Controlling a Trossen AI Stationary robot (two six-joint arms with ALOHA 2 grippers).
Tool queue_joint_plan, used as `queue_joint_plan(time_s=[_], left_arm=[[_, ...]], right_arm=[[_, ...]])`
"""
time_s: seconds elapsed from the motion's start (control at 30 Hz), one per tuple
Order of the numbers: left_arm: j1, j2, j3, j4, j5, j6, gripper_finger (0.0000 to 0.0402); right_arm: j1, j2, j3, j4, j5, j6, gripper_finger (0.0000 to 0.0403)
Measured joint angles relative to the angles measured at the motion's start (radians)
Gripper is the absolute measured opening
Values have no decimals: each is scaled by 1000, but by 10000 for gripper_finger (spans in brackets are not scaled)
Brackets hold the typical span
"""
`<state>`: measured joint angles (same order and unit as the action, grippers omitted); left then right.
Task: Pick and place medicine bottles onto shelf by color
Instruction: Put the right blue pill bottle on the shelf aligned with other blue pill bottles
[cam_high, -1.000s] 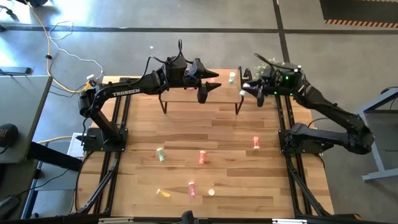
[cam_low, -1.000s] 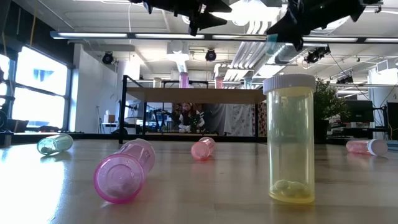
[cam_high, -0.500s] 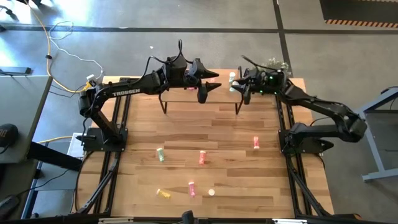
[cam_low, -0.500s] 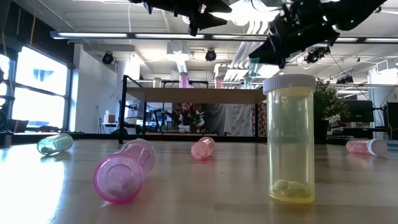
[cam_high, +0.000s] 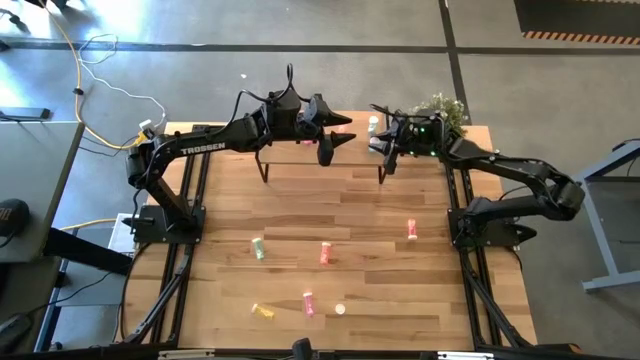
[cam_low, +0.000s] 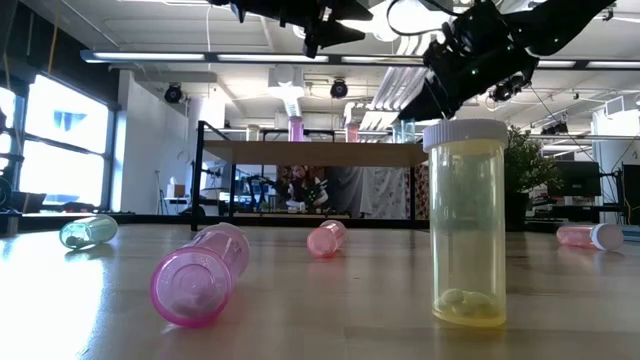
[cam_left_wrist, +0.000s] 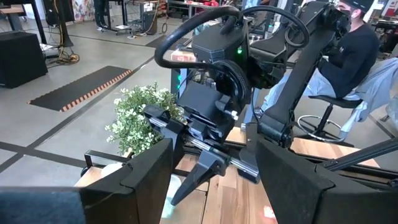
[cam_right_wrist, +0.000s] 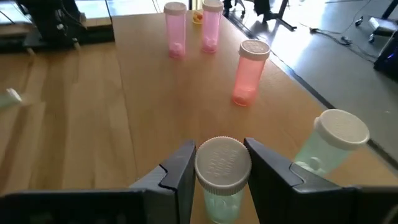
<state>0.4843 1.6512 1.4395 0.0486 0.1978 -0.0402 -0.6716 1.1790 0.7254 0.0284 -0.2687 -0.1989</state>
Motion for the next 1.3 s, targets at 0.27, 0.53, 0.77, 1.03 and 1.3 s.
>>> queue_joint_plan(time_s=[0.27,0.53,0.77,1.03,1.3], left_arm=[[0,0,0,0,0,0,220],[0,0,0,0,-1,0,220],[0,0,0,0,-1,0,220],[0,0,0,0,-1,0,220],[0,0,0,0,-1,0,220]], right_arm=[[0,0,0,-8,33,-38,115],[0,41,5,33,34,-3,115],[0,43,4,40,52,18,115],[0,44,2,52,56,80,115],[0,44,1,66,85,160,115]])
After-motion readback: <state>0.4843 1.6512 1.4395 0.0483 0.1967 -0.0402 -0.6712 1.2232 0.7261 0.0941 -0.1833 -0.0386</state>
